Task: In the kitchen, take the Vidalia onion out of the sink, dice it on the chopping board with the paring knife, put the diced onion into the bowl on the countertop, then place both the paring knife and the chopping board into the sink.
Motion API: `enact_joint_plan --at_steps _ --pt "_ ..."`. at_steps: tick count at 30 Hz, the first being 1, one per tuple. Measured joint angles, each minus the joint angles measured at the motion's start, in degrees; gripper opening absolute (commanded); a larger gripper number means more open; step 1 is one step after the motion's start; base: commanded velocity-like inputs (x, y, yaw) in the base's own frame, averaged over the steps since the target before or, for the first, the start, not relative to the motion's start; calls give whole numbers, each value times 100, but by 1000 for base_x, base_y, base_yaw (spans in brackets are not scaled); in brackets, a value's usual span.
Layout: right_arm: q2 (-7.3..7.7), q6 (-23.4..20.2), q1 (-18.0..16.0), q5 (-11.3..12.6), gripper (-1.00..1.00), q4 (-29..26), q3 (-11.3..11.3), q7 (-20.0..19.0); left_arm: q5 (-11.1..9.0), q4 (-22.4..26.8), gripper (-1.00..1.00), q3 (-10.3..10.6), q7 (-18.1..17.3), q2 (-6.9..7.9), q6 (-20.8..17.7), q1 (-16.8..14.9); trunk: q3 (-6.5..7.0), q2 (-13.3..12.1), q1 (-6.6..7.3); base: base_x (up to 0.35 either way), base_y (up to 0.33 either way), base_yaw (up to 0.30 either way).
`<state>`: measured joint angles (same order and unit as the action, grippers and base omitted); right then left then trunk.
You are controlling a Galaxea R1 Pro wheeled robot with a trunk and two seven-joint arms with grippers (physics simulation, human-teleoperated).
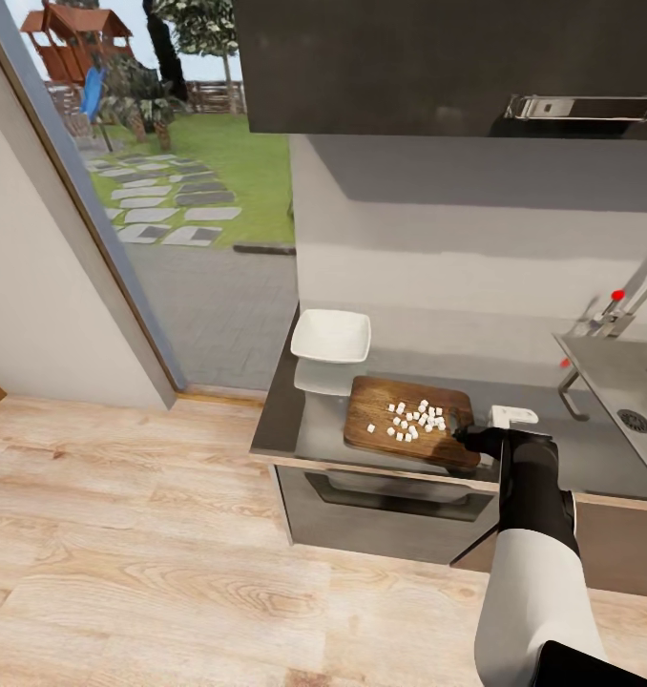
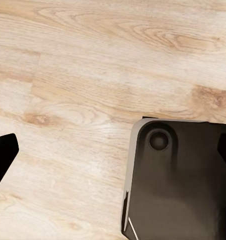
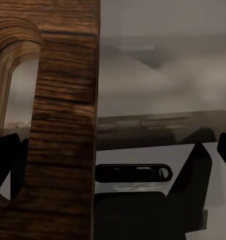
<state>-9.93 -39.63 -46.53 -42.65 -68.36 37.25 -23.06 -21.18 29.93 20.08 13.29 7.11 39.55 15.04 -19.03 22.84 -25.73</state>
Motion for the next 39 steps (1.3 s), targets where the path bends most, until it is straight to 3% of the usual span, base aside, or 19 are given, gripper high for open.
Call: enact_joint_plan --at_steps 3,4,6,24,30,39 --pt "0 -1 0 1 100 0 0 1 0 0 100 0 0 0 0 0 0 0 0 0 0 0" --pt "0 -3 0 10 -100 1 0 3 0 0 100 0 0 0 0 0 0 0 0 0 0 0" --pt "0 -18 -1 115 -100 28 -2 1 -1 -1 100 1 0 0 0 -1 0 1 0 0 0 0" --pt "0 -20 -1 137 -100 46 -2 7 -1 -18 100 2 0 0 0 -1 8 0 0 0 0 0" --pt "0 -11 3 -77 -100 68 2 -12 0 -66 100 0 1 -6 0 0 56 -2 -1 0 0 0" --pt "0 -18 3 -61 -100 68 1 -15 0 -70 100 0 1 -8 0 0 136 -2 -1 0 0 0"
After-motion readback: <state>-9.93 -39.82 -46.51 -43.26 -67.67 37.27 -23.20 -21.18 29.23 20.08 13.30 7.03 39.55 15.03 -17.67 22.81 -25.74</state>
